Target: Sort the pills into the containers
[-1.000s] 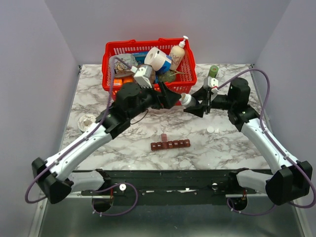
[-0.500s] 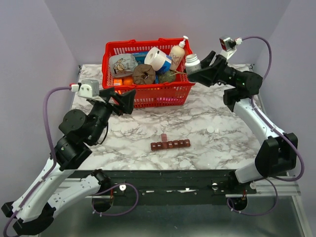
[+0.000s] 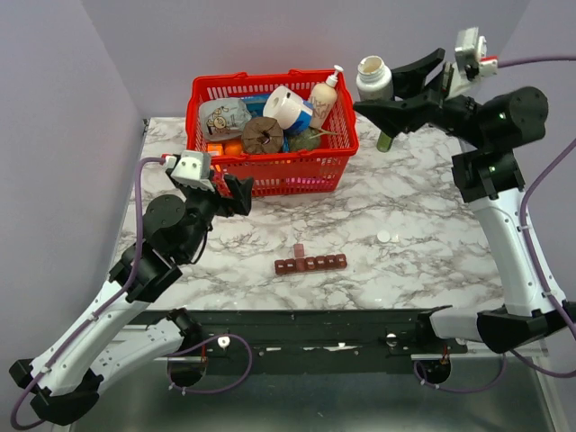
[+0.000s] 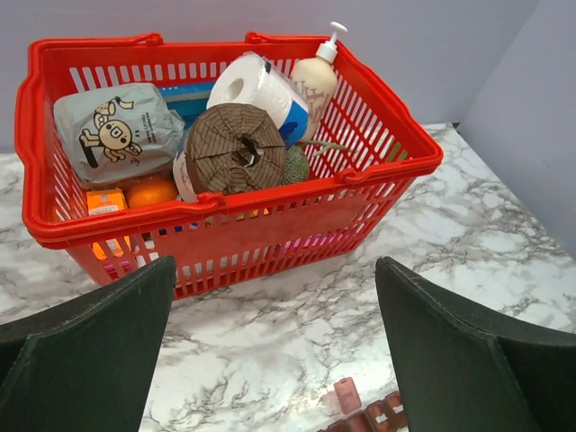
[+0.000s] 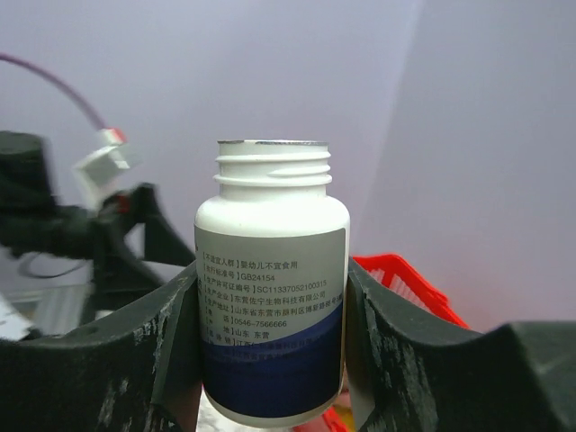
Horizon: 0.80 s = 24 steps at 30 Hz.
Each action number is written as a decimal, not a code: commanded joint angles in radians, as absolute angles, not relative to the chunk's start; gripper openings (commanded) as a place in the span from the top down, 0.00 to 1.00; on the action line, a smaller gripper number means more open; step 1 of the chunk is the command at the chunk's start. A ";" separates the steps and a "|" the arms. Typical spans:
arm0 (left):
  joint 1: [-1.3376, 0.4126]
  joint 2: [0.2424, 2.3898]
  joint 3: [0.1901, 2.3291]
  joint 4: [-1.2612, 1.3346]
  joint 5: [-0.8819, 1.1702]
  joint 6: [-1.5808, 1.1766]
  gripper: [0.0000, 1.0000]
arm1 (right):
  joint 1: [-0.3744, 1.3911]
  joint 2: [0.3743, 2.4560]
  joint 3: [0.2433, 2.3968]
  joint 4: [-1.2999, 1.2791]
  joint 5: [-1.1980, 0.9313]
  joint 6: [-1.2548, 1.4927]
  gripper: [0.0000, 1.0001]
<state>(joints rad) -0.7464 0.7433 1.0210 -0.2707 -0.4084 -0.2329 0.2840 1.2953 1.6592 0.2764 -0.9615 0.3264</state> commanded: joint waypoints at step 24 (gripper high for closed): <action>-0.742 0.703 0.970 -0.273 -0.373 -0.192 0.01 | 0.351 1.354 1.819 -0.160 -0.950 0.011 0.85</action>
<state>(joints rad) -0.7460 0.7044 0.9817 -0.2714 -0.4068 -0.2207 0.3107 1.3621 1.6855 0.4541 -1.0988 0.5583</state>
